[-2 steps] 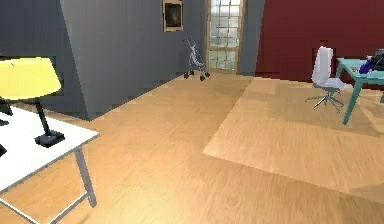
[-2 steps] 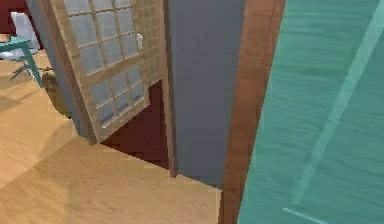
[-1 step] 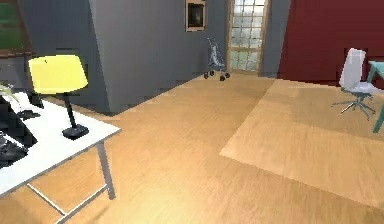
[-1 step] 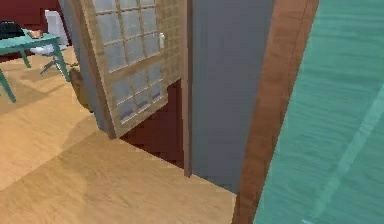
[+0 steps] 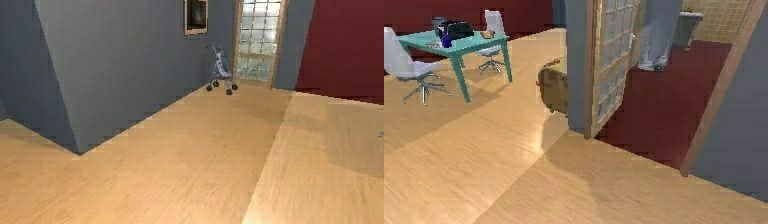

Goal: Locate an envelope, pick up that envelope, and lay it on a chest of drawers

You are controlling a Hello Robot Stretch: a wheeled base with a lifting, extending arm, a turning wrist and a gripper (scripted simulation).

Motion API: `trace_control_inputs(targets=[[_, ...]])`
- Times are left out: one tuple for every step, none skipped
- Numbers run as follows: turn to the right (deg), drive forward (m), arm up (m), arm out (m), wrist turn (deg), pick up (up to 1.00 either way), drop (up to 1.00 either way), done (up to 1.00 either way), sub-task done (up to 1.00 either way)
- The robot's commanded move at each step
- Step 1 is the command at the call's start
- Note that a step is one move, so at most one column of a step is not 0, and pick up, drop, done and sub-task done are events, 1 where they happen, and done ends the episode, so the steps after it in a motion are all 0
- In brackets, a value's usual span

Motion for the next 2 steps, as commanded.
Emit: trace_control_inputs(targets=[[0.0, 0.70, 0.00, 0.00, 0.0, 0.00, 0.00, 0.00, 0.00], [-45.0, 0.00, 0.00, 0.00, 0.0, 0.00, 0.00, 0.00, 0.00]])
